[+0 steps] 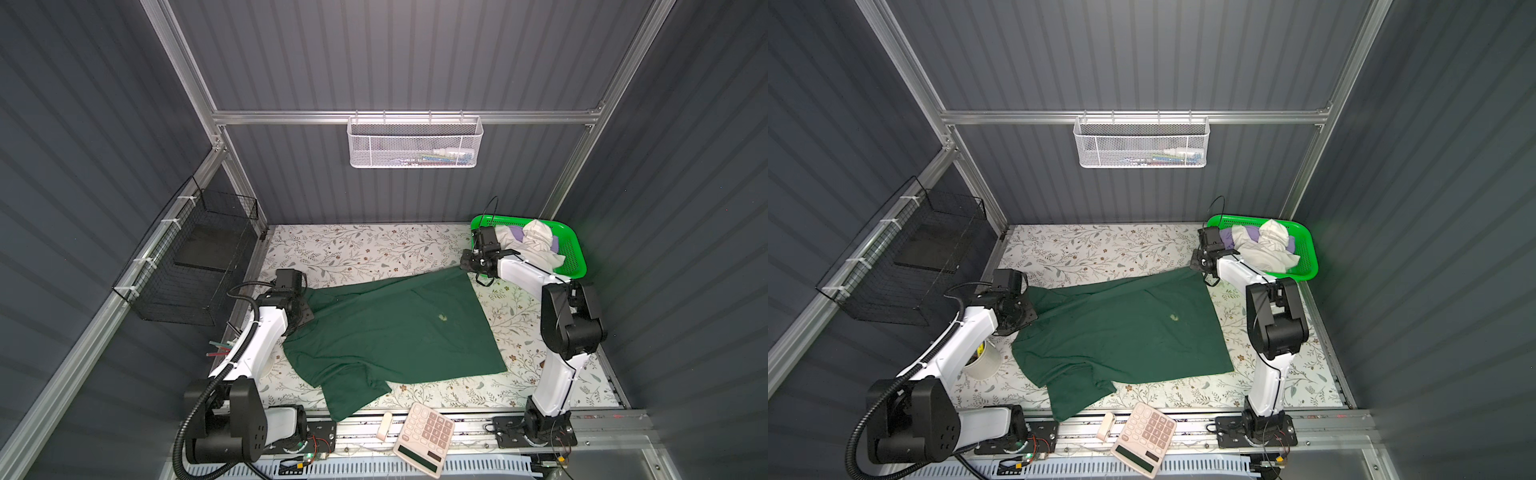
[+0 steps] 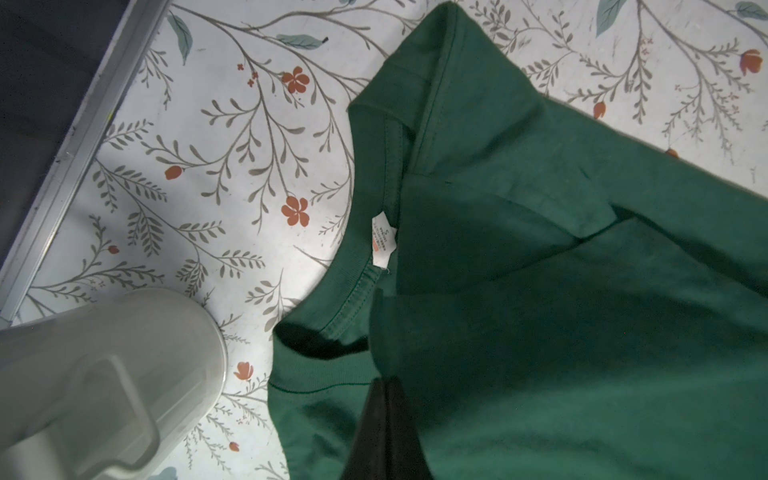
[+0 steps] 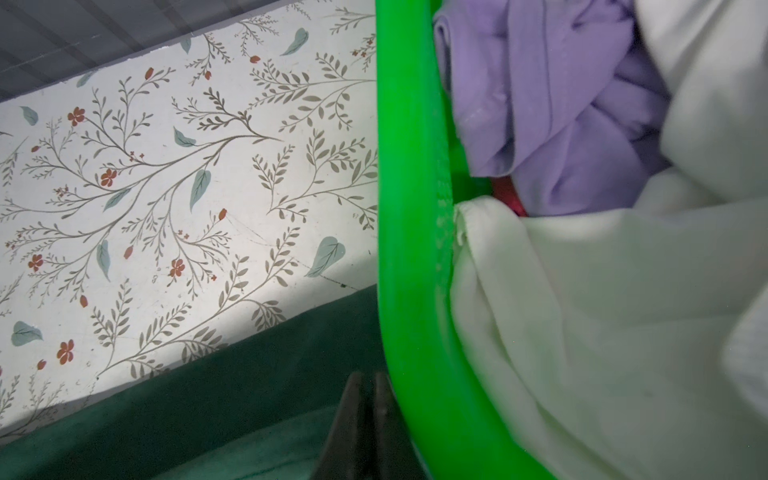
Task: Fold and stack the t-shirts
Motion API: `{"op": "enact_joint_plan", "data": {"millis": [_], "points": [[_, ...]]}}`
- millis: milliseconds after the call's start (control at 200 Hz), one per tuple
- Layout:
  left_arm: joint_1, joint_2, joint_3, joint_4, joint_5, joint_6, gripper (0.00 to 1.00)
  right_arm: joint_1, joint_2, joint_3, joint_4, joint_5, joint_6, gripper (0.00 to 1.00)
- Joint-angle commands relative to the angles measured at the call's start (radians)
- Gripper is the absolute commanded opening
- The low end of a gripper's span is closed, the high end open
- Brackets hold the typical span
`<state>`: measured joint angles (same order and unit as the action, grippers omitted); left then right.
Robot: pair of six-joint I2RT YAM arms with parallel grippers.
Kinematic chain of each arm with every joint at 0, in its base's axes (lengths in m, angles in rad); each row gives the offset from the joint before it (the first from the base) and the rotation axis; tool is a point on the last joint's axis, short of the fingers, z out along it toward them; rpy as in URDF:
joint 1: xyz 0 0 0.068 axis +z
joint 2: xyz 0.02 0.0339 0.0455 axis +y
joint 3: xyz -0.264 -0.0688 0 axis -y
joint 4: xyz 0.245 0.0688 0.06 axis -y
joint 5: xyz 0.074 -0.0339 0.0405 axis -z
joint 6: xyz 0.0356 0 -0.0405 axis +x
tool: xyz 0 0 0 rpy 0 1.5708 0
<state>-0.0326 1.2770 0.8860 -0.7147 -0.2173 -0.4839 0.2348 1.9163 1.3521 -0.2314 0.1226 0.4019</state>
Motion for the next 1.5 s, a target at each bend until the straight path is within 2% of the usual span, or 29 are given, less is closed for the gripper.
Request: {"op": "enact_joint_plan", "data": {"millis": [0, 95, 170, 210, 310, 395, 535, 600, 740, 801, 891, 1001, 1241, 1496], "points": [[0.007, -0.034, -0.017, -0.056, 0.012, -0.027, 0.0, 0.003, -0.012, -0.031, -0.009, 0.044, 0.014, 0.08], [0.007, -0.037, -0.023, -0.076, 0.016, -0.046, 0.0, 0.006, -0.025, -0.063, 0.001, 0.05, 0.024, 0.1], [0.006, -0.045, -0.033, -0.088, 0.032, -0.059, 0.0, 0.01, -0.04, -0.097, 0.007, 0.072, 0.031, 0.17], [0.005, -0.05, -0.043, -0.097, 0.044, -0.069, 0.07, 0.012, -0.05, -0.118, 0.015, 0.091, 0.034, 0.18], [0.005, -0.081, -0.073, -0.112, 0.057, -0.111, 0.09, 0.016, -0.09, -0.169, 0.038, 0.138, 0.049, 0.25], [0.005, -0.111, -0.081, -0.106, 0.058, -0.152, 0.26, 0.025, -0.121, -0.188, 0.043, 0.187, 0.057, 0.33], [0.0, -0.104, -0.063, -0.019, 0.064, -0.173, 0.36, 0.051, -0.145, -0.164, 0.043, 0.17, 0.05, 0.42], [-0.012, -0.05, -0.04, 0.051, 0.084, -0.134, 0.37, 0.076, -0.132, -0.142, 0.042, 0.122, 0.033, 0.45], [-0.044, 0.134, 0.058, 0.183, 0.257, -0.027, 0.39, 0.114, -0.09, -0.119, 0.017, 0.033, 0.04, 0.47], [-0.092, 0.223, 0.124, 0.176, 0.245, 0.015, 0.41, 0.118, -0.075, -0.13, 0.008, -0.002, 0.063, 0.48], [-0.165, 0.333, 0.217, 0.143, 0.164, 0.051, 0.43, 0.12, -0.076, -0.176, 0.012, -0.035, 0.096, 0.49], [-0.183, 0.42, 0.254, 0.149, 0.144, 0.032, 0.43, 0.122, -0.094, -0.229, 0.005, -0.039, 0.118, 0.5], [-0.199, 0.475, 0.268, 0.156, 0.145, 0.027, 0.42, 0.122, -0.163, -0.332, 0.006, -0.049, 0.138, 0.5], [-0.211, 0.492, 0.28, 0.193, 0.159, 0.044, 0.44, 0.123, -0.158, -0.333, 0.012, -0.081, 0.142, 0.51]]}}
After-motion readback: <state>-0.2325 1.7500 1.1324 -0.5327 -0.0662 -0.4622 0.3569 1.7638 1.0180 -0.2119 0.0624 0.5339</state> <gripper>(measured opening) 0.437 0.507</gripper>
